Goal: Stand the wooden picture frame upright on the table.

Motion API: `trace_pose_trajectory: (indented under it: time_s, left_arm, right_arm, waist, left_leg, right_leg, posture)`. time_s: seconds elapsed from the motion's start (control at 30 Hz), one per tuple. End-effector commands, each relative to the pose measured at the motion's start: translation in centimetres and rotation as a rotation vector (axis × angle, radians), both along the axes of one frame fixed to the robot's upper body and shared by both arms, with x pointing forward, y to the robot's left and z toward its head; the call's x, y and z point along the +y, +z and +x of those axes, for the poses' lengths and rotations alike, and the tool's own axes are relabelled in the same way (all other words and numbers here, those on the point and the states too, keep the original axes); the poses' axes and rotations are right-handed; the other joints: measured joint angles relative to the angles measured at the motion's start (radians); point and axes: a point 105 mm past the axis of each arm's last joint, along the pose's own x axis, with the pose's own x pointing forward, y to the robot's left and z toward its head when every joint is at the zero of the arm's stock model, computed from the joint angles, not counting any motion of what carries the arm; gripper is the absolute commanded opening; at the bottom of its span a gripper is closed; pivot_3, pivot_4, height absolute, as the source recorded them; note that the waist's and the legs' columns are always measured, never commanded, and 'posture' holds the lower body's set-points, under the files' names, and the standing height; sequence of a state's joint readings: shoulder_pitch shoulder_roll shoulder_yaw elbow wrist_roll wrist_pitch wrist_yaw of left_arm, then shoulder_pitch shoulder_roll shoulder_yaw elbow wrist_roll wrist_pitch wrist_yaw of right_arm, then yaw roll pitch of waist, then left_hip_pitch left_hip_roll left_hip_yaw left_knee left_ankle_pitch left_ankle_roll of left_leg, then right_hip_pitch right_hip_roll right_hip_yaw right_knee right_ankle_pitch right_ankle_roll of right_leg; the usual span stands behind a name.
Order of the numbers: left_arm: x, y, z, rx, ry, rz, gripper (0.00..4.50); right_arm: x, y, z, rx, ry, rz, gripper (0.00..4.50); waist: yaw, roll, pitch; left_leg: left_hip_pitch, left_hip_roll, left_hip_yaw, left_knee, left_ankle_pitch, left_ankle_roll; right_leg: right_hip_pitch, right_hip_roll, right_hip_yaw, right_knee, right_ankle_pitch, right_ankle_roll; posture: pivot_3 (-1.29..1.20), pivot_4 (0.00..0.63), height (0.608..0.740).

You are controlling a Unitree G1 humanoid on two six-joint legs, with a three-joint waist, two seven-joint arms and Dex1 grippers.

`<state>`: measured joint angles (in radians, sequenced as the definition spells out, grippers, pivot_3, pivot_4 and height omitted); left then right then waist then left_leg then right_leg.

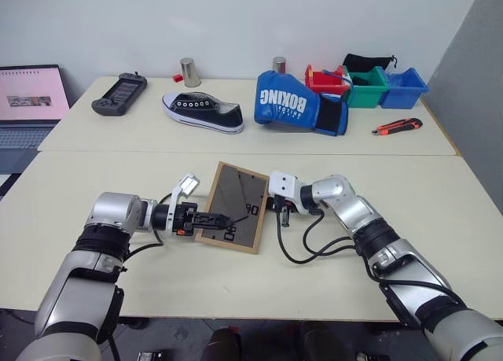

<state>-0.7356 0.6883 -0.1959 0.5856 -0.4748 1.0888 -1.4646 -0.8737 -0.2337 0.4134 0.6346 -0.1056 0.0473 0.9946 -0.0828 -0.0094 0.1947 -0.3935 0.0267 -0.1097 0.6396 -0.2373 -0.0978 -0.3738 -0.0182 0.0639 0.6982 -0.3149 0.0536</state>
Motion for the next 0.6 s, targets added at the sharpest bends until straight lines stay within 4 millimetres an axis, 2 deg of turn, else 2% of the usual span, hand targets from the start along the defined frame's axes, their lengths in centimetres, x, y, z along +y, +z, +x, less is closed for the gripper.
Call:
trace_pose_trajectory:
  time_s: [0.03,0.17,0.47,0.6]
  left_arm:
    - [0.4,-2.4,0.1,0.030,0.045,0.133,1.31]
    - [0.6,-2.6,0.0,0.031,0.047,0.141,1.31]
    - [0.4,-3.1,0.3,0.018,0.047,0.169,1.31]
    - [0.3,-3.2,0.3,0.014,0.048,0.169,1.31]
  right_arm:
    - [0.8,2.7,0.0,-0.081,0.037,0.053,0.00]
    - [0.7,3.0,-0.2,-0.091,0.051,0.046,0.00]
    - [3.1,6.8,-0.4,-0.179,0.121,0.023,0.00]
    - [3.8,7.5,-0.9,-0.192,0.149,0.019,0.00]
  waist:
    - [0.000,0.000,0.000]
    - [0.001,0.000,0.000]
    - [0.001,0.000,0.000]
    - [0.001,0.000,0.000]
  left_leg:
    - [0.000,0.000,0.000,0.000,0.000,0.000]
    - [0.000,0.000,0.000,0.000,0.000,0.000]
    - [0.000,0.000,0.000,0.000,0.000,0.000]
    - [-0.001,0.000,0.000,0.000,0.000,0.000]
  right_leg:
    - [0.000,0.000,0.000,0.000,0.000,0.000]
    - [0.000,0.000,0.000,0.000,0.000,0.000]
    - [0.000,0.000,0.000,0.000,0.000,0.000]
    - [0.000,0.000,0.000,0.000,0.000,0.000]
  posture:
    - [0.00,0.150,0.740]
    - [0.00,0.150,0.740]
    - [0.00,0.150,0.740]
    - [0.00,0.150,0.740]
